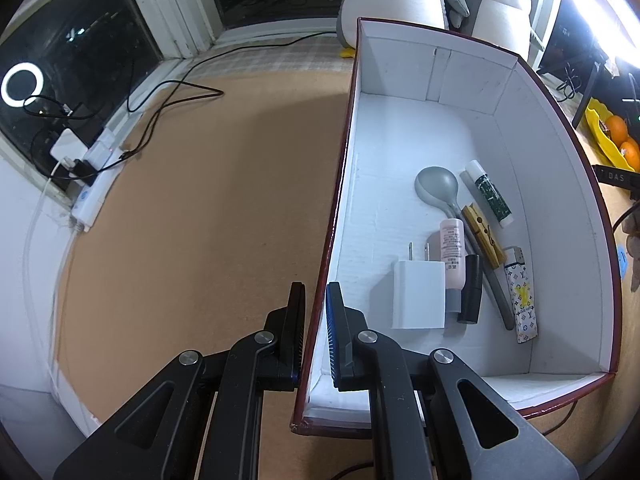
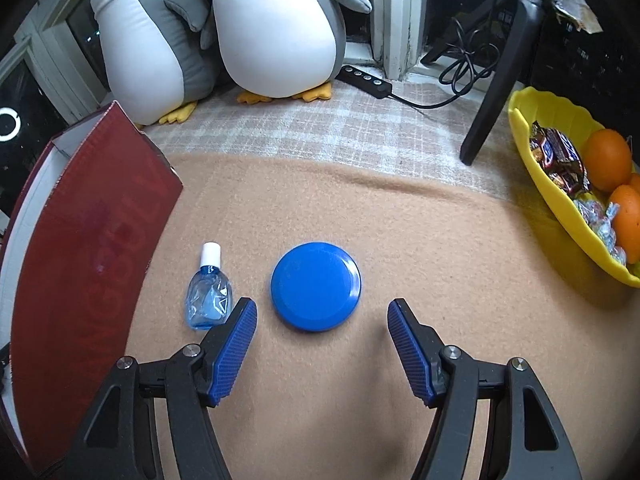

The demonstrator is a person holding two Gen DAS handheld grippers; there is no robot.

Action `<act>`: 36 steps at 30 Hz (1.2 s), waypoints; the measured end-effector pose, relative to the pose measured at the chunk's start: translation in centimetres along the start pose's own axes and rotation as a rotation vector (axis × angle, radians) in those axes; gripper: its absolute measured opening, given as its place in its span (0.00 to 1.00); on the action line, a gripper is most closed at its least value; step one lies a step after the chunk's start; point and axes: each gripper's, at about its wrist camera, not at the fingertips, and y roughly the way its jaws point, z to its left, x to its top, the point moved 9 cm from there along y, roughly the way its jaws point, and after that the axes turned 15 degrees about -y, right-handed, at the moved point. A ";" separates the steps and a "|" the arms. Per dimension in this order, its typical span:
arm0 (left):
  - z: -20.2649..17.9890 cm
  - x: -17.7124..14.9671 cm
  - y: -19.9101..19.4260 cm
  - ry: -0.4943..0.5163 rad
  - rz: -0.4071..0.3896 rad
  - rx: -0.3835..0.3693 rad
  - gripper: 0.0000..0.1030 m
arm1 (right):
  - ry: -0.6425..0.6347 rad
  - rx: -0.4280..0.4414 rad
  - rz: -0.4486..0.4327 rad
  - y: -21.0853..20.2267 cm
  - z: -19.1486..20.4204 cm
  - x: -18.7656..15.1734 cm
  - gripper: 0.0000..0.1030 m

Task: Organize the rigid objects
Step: 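Close the right gripper on the blue round tin, then carry the blue tin into the box and release it with the right gripper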

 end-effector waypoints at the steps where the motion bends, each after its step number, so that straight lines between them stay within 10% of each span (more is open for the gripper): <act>1: 0.0 0.0 0.0 0.000 0.000 0.001 0.09 | -0.003 -0.005 0.005 0.3 -0.1 0.2 0.62; 36: 0.2 0.0 0.0 -0.011 -0.007 -0.045 0.09 | -0.055 -0.083 0.024 -1.1 0.0 0.0 0.45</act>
